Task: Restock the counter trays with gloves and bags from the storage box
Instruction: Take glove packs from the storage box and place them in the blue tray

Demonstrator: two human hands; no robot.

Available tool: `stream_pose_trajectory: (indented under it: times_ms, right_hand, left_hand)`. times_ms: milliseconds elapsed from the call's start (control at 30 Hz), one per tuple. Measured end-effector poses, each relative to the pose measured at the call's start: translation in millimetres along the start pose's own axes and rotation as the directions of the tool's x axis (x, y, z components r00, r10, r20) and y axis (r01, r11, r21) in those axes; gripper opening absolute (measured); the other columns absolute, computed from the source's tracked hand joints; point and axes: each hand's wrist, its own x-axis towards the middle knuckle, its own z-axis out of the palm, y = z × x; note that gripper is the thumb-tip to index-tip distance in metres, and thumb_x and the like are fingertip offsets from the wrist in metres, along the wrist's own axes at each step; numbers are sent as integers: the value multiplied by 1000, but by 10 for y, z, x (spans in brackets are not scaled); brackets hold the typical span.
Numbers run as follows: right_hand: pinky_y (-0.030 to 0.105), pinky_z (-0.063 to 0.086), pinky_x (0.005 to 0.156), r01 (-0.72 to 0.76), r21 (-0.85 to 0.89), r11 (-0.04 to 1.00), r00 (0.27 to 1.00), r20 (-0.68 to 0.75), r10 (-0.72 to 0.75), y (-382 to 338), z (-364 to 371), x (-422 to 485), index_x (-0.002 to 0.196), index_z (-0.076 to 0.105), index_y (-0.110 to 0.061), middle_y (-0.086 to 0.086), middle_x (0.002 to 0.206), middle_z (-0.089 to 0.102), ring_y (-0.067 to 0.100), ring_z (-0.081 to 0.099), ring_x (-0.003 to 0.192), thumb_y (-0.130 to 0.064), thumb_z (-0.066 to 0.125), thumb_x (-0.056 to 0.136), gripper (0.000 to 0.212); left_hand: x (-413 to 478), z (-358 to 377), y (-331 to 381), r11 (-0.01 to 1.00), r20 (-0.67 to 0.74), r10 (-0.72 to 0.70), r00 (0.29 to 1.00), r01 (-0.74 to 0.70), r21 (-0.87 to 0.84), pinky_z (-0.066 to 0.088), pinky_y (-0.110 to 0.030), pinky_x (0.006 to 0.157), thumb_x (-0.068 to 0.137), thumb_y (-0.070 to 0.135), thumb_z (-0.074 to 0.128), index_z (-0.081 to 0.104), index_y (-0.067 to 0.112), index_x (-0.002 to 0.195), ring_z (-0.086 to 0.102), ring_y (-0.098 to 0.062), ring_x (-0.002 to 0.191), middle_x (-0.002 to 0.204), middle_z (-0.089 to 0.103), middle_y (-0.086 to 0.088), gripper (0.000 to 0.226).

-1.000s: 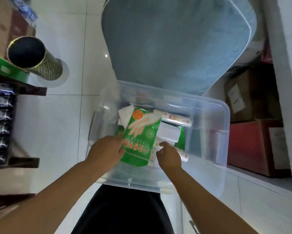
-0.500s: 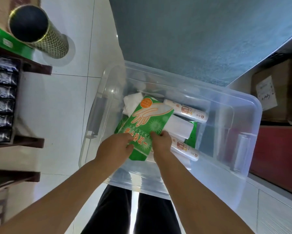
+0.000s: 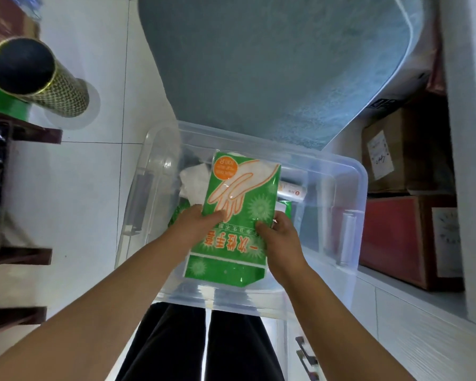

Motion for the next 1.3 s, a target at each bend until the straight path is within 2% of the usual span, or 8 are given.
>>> stream_pose_trajectory:
  times_ms: [100,167,300,500,767,900,1067,1300]
  right_hand:
    - [27,57,64,31,-55,998,1000,4,-31,-3,-89,23,96,56,-11,4,86,70,16,69,75,-2,56,89,12]
    - [27,54,71,80,-232,969,991,-82,-101,33,-263,95,99,56,-10,4,85,67,19,64,78,0,56,88,15]
    - [31,50,79,44,-685,727,960,-173,-221,231,-684,257,101,60,-7,12,99,69,29,64,91,-6,57,88,14]
    - [25,43,76,31,-841,540,976,-92,-199,509,-780,382,105,60,-14,8,110,67,27,62,96,-18,55,91,15]
    - [32,51,84,167,-775,609,973,31,-228,295,-639,270,103,64,-14,7,106,68,24,63,95,-8,58,87,17]
    - [18,40,80,256,-754,605,940,48,-338,-1,-597,172,114,60,-17,3,115,63,11,58,94,-5,58,86,31]
    - [33,46,91,441,-767,465,837,166,-521,-480,-491,-48,125,51,-20,2,127,56,19,55,111,-8,62,84,44]
    - [40,39,103,531,-814,236,735,304,-606,-1107,-493,-626,131,48,-16,7,135,51,27,46,122,-4,63,81,54]
  left_hand:
    - [-20,-27,57,986,-121,46,992,-64,-153,55,-31,70,85,18,65,68,17,98,68,-21,81,86,72,1,13]
    - [-35,-97,75,984,-269,173,947,-178,6,50,-25,59,86,15,63,67,19,95,64,-18,72,78,68,4,11]
    - [-60,-261,38,933,-342,322,883,-235,272,51,-32,73,88,22,58,66,23,103,64,-18,79,89,69,1,16]
    - [-56,-359,-61,912,-330,306,893,-175,371,44,-23,58,87,27,58,62,32,89,60,-9,68,72,65,11,6]
    - [-203,-209,24,968,-123,159,980,-130,214,51,-21,59,85,15,66,65,36,79,68,-3,66,73,71,15,22]
    - [-305,-150,261,930,-24,175,984,-158,333,53,-23,61,84,16,66,67,31,80,68,-5,66,74,72,11,16]
    - [-466,10,628,786,155,193,969,-247,566,56,-41,79,84,19,64,69,15,96,69,-20,81,91,73,-7,14]
    - [-874,132,1135,488,329,277,903,-427,762,52,-30,75,85,25,61,66,21,105,65,-17,83,98,70,-2,21]
